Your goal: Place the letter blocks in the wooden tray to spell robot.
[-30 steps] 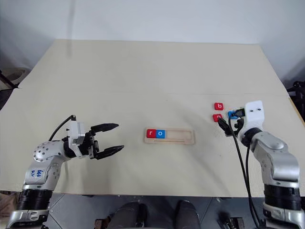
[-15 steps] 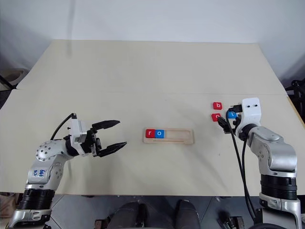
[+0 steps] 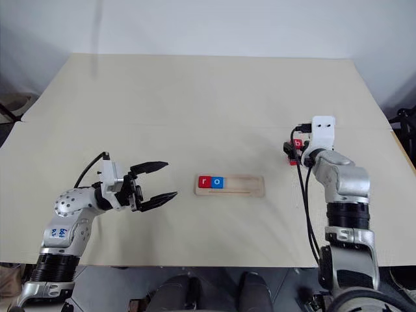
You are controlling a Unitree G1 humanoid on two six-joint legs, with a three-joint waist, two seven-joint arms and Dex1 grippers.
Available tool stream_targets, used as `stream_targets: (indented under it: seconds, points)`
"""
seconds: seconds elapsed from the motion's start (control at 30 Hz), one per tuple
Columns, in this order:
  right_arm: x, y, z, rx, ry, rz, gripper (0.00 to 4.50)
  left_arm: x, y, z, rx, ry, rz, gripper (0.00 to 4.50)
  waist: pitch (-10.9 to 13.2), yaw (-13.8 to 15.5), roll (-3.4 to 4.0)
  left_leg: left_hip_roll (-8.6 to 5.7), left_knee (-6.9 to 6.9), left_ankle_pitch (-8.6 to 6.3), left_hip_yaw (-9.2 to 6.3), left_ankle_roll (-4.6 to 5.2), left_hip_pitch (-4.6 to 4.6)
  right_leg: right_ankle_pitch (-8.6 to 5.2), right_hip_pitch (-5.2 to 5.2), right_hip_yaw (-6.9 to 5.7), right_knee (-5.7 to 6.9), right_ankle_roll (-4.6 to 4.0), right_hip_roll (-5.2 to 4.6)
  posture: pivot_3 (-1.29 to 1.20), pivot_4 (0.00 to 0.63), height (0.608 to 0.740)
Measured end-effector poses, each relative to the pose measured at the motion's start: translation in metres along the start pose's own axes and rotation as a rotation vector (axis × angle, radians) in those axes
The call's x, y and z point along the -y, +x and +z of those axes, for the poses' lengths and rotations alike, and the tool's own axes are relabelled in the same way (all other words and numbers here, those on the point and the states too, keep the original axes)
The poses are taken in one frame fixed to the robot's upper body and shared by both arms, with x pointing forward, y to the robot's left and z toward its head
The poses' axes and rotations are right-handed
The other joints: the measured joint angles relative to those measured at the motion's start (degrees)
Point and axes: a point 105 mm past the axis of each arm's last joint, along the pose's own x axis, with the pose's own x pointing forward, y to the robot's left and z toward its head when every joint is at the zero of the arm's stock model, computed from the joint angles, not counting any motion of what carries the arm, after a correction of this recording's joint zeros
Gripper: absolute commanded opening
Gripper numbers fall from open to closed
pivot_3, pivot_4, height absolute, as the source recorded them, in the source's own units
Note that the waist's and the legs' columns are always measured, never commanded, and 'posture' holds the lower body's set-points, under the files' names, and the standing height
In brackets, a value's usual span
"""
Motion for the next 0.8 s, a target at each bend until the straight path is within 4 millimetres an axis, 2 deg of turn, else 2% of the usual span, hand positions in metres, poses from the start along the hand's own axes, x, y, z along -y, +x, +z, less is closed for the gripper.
stream_targets:
  seconds: [0.07, 0.37, 0.6, 0.8]
  points:
    - [0.0, 0.006, -0.003, -0.004, 0.004, -0.009, 4.5, 0.0, 0.0, 0.0, 0.001, 0.0, 0.004, 4.47, 0.0, -0.01, 0.0, 0.0, 0.0, 0.0, 0.0, 0.0, -0.01, 0.0, 0.0, 0.0, 0.0, 0.0, 0.0, 0.0, 0.15, 0.74]
    - [-0.011, 0.018, -0.002, 0.016, -0.008, -0.009, 1.46, -0.002, 0.0, 0.0, 0.0, -0.001, 0.024, 4.5, 0.0, -0.67, 0.01, 0.02, -0.01, 0.01, -0.04, -0.01, 0.0, 0.0, 0.0, -0.01, 0.03, 0.0, 0.0, 0.0, 0.15, 0.74]
    - [-0.01, 0.015, 0.001, 0.014, -0.015, -0.033, 1.46, -0.002, 0.0, 0.0, 0.001, -0.001, 0.028, 4.5, 0.01, -1.2, 0.03, 0.05, -0.04, 0.01, -0.04, -0.01, -0.01, 0.0, -0.02, 0.0, 0.02, 0.0, 0.0, 0.0, 0.15, 0.74]
    - [-0.018, -0.014, 0.015, 0.068, -0.03, 0.001, 1.46, 0.0, 0.006, -0.001, 0.016, -0.006, -0.001, 4.5, 0.03, -1.02, 0.06, 0.16, -0.05, 0.01, -0.05, -0.02, -0.1, 0.0, -0.13, 0.01, 0.04, 0.0, -0.01, 0.0, 0.15, 0.74]
